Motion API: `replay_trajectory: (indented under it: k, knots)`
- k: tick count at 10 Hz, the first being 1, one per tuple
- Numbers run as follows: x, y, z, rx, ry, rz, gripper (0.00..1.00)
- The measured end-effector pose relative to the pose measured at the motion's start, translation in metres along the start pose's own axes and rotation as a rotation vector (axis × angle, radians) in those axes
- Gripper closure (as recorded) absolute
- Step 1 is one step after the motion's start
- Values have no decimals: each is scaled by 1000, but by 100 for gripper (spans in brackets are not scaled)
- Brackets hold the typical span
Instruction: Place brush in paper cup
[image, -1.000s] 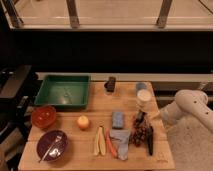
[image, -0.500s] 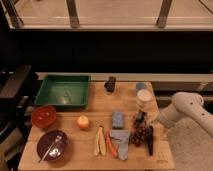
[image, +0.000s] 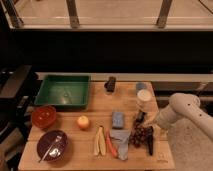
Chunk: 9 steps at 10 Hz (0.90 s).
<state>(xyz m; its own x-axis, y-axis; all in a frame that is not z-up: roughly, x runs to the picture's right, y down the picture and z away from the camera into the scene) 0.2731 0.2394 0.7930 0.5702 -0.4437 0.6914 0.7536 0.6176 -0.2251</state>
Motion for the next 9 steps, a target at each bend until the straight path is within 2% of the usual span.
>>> replay_trajectory:
  k: [2,4,7,9]
  knots:
    - [10,5,8,-3,-3,13,38]
    - [23,11,3,8,6,28,38]
    - [34,12,3,35,13,48,38]
    - [36,5,9,56,0,49,38]
